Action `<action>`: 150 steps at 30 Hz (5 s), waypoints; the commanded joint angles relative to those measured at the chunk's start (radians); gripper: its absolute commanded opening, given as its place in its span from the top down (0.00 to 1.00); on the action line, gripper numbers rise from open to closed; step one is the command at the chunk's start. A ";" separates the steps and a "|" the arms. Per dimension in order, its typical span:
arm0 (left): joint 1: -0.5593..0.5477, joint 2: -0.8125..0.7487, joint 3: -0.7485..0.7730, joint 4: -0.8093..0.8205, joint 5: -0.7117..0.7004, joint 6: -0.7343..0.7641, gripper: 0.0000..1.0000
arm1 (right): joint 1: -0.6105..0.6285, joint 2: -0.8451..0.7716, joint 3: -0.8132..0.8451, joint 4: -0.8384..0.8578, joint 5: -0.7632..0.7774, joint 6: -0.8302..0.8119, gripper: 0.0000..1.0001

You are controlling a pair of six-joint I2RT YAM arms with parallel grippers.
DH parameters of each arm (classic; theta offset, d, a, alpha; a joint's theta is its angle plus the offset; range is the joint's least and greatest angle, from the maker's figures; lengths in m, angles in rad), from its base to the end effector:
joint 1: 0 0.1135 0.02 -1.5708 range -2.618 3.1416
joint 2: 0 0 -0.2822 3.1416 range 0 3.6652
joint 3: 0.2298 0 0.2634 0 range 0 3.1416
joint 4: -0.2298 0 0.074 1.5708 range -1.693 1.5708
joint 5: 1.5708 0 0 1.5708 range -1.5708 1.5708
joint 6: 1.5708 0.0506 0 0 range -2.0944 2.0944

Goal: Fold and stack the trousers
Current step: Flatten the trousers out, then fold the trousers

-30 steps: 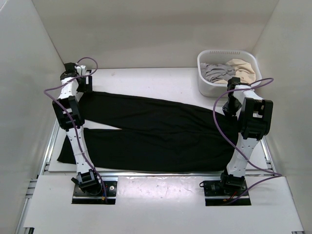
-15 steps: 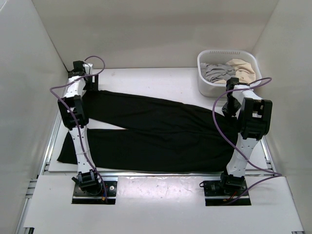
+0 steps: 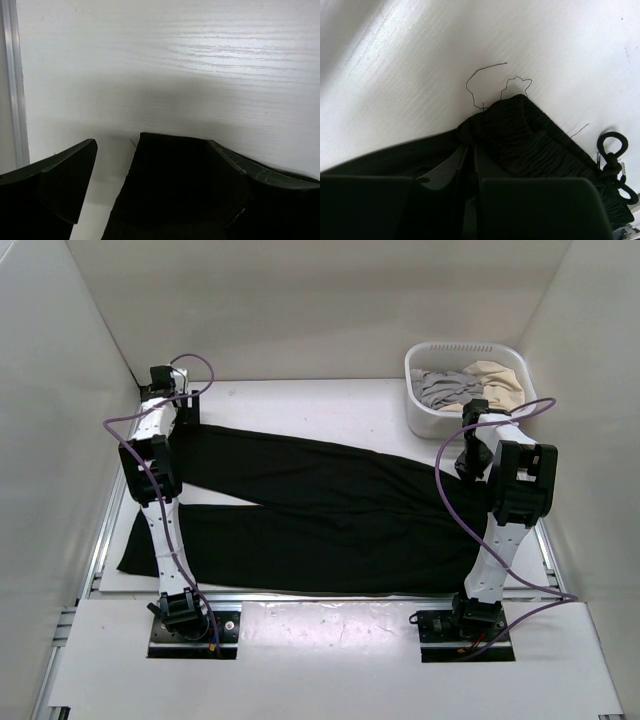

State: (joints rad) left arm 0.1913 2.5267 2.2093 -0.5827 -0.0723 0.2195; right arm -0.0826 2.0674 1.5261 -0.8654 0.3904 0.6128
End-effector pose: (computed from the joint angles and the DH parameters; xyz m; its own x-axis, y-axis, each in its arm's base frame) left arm 0.5788 0.1158 0.1557 -0.8015 0.0660 -0.5943 -0.0606 0.9798 0.1906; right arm 0.4219 -0.0543 0.1617 -0.7248 0.5937 -0.3496 0.6786 0.7029 -0.2132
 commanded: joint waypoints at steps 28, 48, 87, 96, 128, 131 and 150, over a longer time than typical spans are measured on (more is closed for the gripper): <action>0.022 -0.442 -0.413 -0.046 0.146 0.167 0.85 | 0.007 -0.167 -0.012 -0.014 -0.074 -0.073 0.74; 0.022 -0.243 -0.186 -0.055 0.097 0.115 0.31 | -0.080 0.003 0.017 0.078 -0.054 -0.042 0.16; 0.060 -0.113 -0.063 0.020 0.206 0.083 0.86 | -0.060 -0.142 0.006 -0.003 -0.012 -0.061 1.00; 0.192 -0.690 -0.458 -0.037 0.174 0.208 0.86 | -0.060 -0.558 -0.245 0.022 -0.033 -0.015 1.00; 0.642 -1.471 -1.519 -0.086 0.065 0.644 0.86 | -0.243 -1.057 -0.781 -0.251 -0.240 0.136 1.00; 0.666 -1.481 -1.568 -0.086 0.045 0.670 0.86 | -0.243 -1.066 -0.799 -0.262 -0.231 0.156 0.97; 0.770 -1.344 -1.361 -0.106 0.077 0.721 0.86 | -0.261 -1.035 -0.661 -0.357 -0.054 0.154 1.00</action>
State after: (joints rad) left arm 0.9337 1.1751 0.8173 -0.7029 0.0151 0.8825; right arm -0.3374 1.0271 0.8623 -1.1847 0.2501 0.7712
